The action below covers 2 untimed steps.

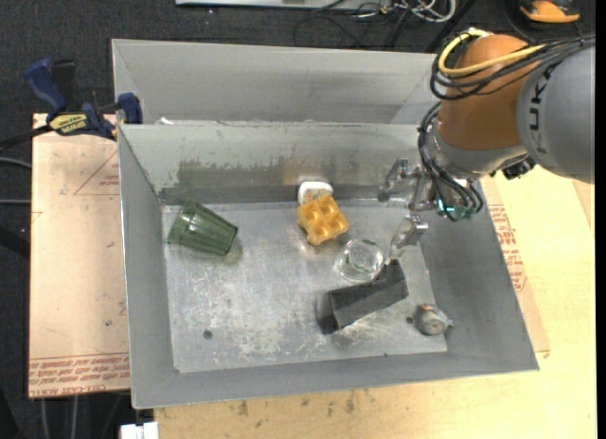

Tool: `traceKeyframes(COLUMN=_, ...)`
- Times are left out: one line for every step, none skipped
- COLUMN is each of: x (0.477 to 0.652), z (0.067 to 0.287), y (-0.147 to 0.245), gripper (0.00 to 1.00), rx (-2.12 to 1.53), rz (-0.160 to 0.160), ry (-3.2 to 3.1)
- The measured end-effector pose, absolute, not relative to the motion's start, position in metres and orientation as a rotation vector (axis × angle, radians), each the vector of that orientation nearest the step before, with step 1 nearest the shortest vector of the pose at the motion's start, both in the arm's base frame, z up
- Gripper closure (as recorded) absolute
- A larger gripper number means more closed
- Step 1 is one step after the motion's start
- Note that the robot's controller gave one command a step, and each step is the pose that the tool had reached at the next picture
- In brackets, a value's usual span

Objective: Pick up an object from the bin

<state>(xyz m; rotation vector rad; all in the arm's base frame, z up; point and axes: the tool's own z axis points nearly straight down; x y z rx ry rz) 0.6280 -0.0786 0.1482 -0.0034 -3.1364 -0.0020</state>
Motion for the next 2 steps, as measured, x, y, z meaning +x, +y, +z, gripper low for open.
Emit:
traceKeyframes(x=0.630, z=0.152, y=-0.079, gripper=0.00, rx=-0.001, rz=-0.001, ry=-3.144)
traceKeyframes(x=0.588, z=0.131, y=-0.064, gripper=0.00, rx=0.153, rz=0.000, ry=-3.142)
